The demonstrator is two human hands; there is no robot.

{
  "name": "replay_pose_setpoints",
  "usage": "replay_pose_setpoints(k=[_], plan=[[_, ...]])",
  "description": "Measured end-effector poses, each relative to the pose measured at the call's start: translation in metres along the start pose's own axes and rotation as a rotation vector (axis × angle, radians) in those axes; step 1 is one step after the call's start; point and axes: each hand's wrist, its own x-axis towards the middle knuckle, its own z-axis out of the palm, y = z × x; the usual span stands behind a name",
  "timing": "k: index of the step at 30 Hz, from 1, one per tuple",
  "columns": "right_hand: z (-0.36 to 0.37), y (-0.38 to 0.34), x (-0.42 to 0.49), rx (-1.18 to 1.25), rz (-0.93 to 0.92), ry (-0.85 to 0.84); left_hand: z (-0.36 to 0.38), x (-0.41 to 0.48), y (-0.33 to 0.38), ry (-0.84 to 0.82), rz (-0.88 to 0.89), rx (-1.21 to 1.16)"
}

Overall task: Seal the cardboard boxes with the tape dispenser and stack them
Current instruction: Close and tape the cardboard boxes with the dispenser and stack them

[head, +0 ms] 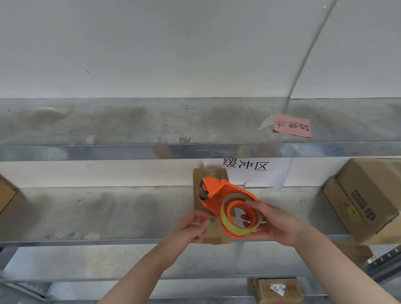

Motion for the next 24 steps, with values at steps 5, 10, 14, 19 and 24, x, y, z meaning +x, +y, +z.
replay_pose_setpoints(k=[5,10,14,19,24], plan=[[-0.005,0.003,0.005,0.107,0.058,-0.077,0.008,0.001,0.007,-0.055,0.013,0.022],[-0.009,0.006,0.001,0.085,0.064,-0.064,0.005,0.006,0.014,0.112,0.090,-0.018],[-0.007,0.001,-0.015,-0.196,-0.155,-0.020,-0.009,0.016,0.027,0.214,-0.064,-0.155],[-0.009,-0.003,-0.022,-0.487,-0.419,-0.039,-0.018,0.019,0.026,0.072,-0.313,-0.183],[-0.012,0.000,-0.014,-0.724,-0.586,0.017,-0.013,0.016,0.019,0.088,-0.320,-0.313]])
